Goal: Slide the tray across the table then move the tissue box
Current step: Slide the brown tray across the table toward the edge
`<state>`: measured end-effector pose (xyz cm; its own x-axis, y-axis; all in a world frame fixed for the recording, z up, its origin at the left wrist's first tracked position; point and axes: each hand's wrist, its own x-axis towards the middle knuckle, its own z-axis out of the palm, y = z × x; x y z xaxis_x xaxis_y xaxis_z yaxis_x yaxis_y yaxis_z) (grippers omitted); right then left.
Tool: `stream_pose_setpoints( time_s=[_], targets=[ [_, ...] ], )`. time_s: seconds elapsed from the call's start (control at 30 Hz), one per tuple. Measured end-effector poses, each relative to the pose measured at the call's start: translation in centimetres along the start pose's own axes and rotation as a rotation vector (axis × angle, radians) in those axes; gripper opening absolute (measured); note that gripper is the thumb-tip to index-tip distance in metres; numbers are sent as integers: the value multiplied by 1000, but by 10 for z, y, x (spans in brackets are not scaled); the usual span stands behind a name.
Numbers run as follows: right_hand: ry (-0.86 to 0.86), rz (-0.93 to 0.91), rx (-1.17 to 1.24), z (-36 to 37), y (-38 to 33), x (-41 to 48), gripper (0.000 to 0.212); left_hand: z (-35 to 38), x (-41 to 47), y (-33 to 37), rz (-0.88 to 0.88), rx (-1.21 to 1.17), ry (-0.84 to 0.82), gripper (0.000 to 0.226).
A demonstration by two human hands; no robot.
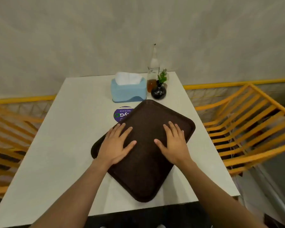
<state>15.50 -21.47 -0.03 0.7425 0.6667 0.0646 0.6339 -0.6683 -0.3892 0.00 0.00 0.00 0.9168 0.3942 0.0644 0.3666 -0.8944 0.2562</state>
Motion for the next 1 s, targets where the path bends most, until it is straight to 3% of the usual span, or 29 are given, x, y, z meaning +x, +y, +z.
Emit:
stream_pose_setpoints(
  time_s=[0.2,0.77,0.9,1.0],
  targets=[
    [-73,140,-121,23,20,-21,74,38,-18,1,-67,93,-131,81],
    [-192,-204,-190,31,30,4,76,24,-79,18,-305,212,-187,80],
    [-156,-230,-140,37,14,13,62,6,-81,-5,-271,224,-117,63],
    [-1,-208,-55,39,2,16,43,-8,-75,-35,-258,184,-21,44]
  ],
)
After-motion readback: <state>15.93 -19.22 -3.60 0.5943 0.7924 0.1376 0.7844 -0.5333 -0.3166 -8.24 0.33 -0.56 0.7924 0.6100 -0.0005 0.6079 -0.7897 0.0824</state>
